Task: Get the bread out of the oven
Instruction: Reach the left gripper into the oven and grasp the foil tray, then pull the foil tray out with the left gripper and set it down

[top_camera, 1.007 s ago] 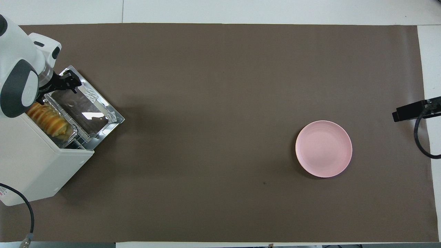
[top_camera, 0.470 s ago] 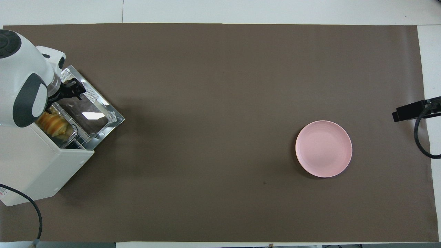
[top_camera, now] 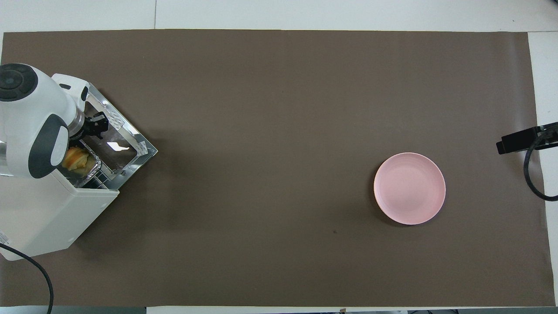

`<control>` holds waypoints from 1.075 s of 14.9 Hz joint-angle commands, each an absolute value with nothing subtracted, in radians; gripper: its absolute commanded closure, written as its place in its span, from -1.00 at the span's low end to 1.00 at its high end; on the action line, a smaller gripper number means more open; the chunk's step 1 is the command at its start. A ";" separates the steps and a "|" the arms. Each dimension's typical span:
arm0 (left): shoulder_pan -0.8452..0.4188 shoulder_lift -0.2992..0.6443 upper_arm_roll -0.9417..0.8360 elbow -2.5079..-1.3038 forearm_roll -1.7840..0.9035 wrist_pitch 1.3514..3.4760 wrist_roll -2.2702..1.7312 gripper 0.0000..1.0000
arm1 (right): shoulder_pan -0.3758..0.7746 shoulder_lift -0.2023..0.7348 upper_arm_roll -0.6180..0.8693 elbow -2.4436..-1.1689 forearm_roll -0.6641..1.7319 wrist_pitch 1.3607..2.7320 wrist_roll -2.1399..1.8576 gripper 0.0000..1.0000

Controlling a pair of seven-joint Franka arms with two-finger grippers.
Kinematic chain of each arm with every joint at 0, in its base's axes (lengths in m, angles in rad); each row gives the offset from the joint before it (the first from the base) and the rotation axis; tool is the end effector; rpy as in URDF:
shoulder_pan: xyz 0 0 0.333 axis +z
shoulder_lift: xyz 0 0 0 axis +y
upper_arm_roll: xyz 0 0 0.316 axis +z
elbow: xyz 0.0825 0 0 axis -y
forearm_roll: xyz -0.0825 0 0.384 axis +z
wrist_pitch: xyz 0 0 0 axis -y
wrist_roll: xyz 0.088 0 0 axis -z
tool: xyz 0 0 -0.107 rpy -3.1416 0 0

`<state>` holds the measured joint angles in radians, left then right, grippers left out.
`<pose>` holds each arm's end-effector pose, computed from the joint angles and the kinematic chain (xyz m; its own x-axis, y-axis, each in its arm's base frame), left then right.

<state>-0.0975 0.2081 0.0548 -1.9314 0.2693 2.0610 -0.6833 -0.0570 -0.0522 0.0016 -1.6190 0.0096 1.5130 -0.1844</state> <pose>0.5944 -0.0125 0.3762 0.8780 0.4726 0.0757 0.4760 -0.8456 -0.2416 0.5309 -0.0283 0.6253 0.9903 0.1293 -0.0511 0.1284 -0.9915 -0.0192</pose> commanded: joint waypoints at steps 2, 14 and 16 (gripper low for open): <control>-0.126 0.192 0.046 -1.898 0.288 2.060 -0.675 1.00 | -0.061 -0.069 0.003 -1.637 0.021 1.520 -0.178 -1.00; -0.645 0.395 0.040 -1.617 0.087 2.000 -0.485 1.00 | -0.061 -0.069 0.003 -1.637 0.021 1.520 -0.178 -1.00; -0.681 0.417 0.041 -1.631 0.072 2.016 -0.486 1.00 | -0.061 -0.069 0.003 -1.637 0.021 1.520 -0.178 -1.00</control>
